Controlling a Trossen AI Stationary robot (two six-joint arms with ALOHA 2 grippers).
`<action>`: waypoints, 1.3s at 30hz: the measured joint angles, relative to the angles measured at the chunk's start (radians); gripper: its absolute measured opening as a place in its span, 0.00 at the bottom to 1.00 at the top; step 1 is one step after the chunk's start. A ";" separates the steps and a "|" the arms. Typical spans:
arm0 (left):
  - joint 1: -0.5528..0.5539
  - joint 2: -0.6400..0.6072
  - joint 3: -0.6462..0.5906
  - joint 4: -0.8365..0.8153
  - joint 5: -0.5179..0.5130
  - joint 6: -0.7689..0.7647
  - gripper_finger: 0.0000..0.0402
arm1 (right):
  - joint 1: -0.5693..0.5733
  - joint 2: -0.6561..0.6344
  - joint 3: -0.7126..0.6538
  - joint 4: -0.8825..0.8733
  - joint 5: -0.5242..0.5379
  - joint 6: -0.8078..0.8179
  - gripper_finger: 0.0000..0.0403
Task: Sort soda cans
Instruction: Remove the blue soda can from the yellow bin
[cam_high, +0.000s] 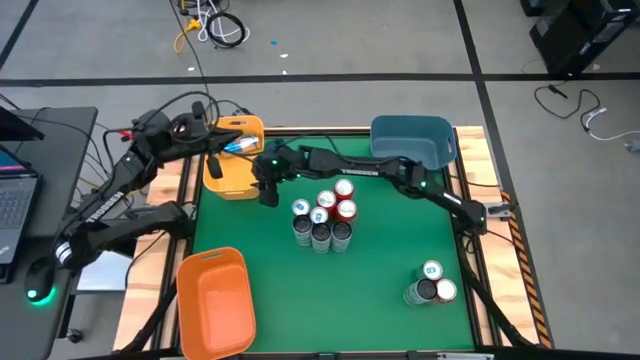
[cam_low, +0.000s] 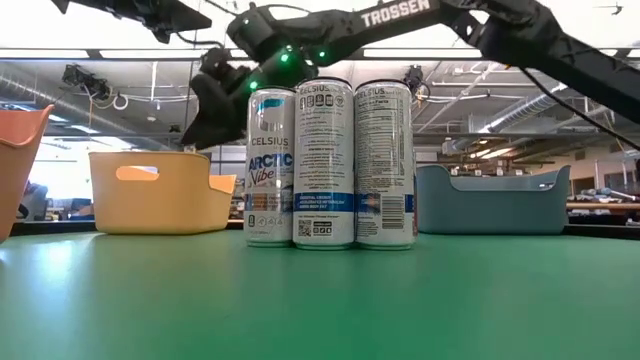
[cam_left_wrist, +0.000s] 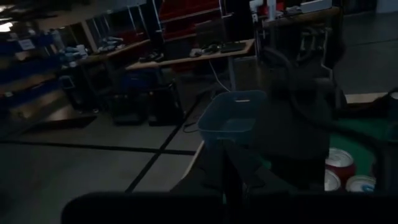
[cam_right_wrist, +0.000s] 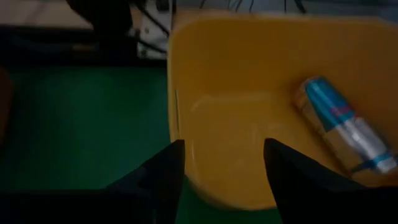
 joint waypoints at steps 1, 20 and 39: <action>0.007 0.000 0.000 0.000 0.003 0.000 0.00 | -0.003 0.012 0.015 -0.007 -0.010 0.000 0.51; 0.029 0.001 0.000 0.002 0.006 -0.007 0.00 | -0.009 0.027 0.036 -0.084 -0.131 -0.060 0.43; 0.029 0.003 0.002 -0.007 0.005 -0.008 0.00 | 0.016 0.039 0.035 -0.079 -0.178 -0.081 0.50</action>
